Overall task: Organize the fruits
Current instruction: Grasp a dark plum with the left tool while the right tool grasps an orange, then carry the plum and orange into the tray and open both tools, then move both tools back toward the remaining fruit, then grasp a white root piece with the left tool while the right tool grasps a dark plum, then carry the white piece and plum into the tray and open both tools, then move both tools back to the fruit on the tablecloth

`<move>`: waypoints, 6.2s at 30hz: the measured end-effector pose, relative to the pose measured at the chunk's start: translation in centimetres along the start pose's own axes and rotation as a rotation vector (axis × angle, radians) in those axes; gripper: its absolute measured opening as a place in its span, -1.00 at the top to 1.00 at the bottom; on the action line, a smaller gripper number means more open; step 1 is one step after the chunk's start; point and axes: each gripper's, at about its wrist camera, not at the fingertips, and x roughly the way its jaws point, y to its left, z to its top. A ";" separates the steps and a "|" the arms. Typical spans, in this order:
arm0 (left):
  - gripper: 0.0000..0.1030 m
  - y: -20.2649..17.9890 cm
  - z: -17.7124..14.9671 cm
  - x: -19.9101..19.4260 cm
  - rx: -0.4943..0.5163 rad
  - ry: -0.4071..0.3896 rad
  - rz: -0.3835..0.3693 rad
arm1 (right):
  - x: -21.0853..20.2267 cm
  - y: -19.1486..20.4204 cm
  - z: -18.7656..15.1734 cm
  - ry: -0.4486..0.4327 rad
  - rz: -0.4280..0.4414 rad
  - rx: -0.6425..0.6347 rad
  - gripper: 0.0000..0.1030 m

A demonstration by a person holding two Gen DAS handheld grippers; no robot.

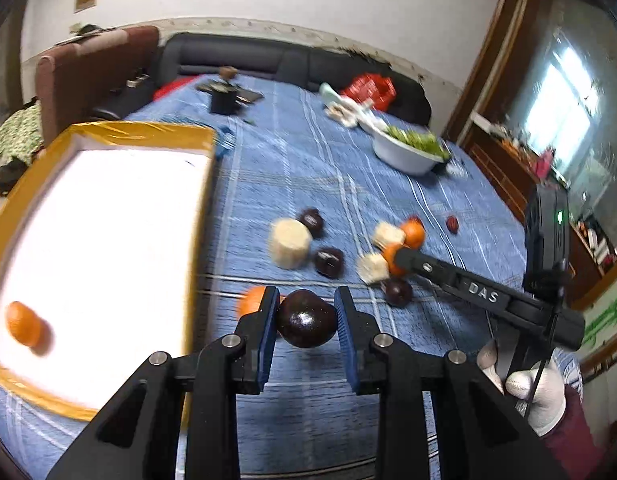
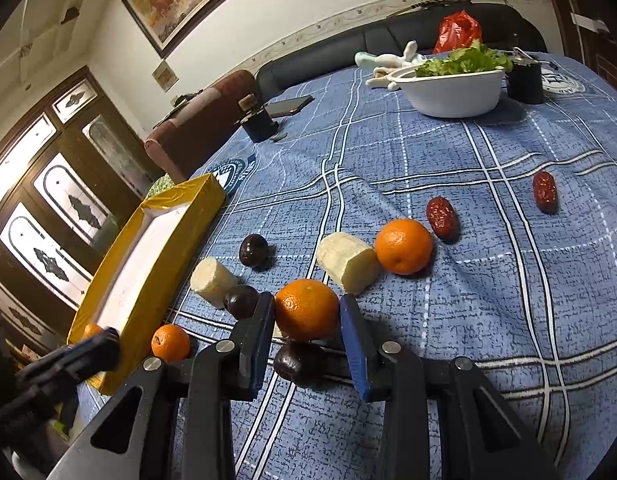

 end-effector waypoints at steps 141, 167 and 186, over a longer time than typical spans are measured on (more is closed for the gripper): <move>0.32 16.1 4.1 -2.8 -0.249 -0.013 0.239 | 0.3 9.4 1.5 0.085 0.065 -0.154 0.40; 0.02 21.4 3.7 -2.4 -0.324 -0.006 0.217 | 13.1 24.6 -3.6 0.285 0.045 -0.445 0.35; -0.53 14.1 2.4 -7.6 -0.209 -0.133 0.385 | 4.6 22.8 -3.6 0.056 -0.131 -0.511 -0.25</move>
